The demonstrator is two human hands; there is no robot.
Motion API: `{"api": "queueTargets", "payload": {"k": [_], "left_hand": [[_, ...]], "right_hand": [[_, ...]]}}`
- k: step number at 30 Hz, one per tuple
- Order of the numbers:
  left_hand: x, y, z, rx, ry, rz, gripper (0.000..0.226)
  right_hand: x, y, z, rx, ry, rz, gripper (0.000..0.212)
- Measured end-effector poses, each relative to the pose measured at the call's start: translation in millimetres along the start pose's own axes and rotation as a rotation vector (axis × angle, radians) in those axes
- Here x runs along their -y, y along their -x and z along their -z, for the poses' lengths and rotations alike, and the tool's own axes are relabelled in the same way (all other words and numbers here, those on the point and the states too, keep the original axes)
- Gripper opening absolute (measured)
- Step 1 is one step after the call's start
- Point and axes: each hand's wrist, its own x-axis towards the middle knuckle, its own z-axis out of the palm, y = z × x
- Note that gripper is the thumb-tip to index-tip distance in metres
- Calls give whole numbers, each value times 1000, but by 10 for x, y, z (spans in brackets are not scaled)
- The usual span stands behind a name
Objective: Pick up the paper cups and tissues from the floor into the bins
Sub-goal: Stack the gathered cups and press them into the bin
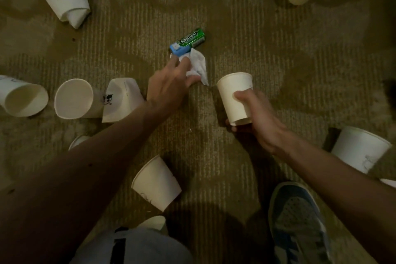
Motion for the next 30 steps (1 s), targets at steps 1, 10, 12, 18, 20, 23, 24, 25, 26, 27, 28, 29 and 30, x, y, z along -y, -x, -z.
{"api": "queueTargets", "payload": {"k": [1, 10, 12, 18, 20, 23, 24, 25, 26, 27, 28, 29, 30], "left_hand": [[5, -27, 12, -14, 34, 3, 38], [-190, 142, -61, 61, 316, 202, 43], [-255, 142, -42, -9, 361, 219, 37], [-366, -5, 100, -108, 578, 334, 20], [-388, -55, 147, -138, 589, 285, 13], [-334, -202, 206, -166, 584, 288, 18], [-297, -265, 221, -170, 562, 291, 25], [-248, -334, 230, -163, 514, 290, 34], [-200, -400, 232, -138, 438, 295, 43], [-153, -463, 230, -96, 345, 312, 52], [-116, -517, 219, -41, 255, 332, 58], [-92, -556, 206, 18, 182, 345, 61], [-78, -578, 191, 71, 126, 346, 62]], "right_hand": [[-8, 1, -13, -17, 0, 2, 67], [-19, -56, -41, -26, -39, 5, 55], [-24, -60, -55, -48, -38, 13, 51], [-16, -63, -56, -58, -75, 5, 42], [14, -79, -61, -45, -102, -17, 47], [94, -106, -99, -4, -147, -75, 63], [114, -113, -116, 4, -151, -83, 65], [124, -122, -133, 6, -150, -85, 63], [127, -128, -146, 4, -147, -84, 61], [122, -134, -158, 1, -146, -83, 59], [114, -136, -164, 2, -144, -81, 58], [107, -135, -167, 6, -141, -80, 57], [103, -132, -165, 11, -138, -80, 57]]}}
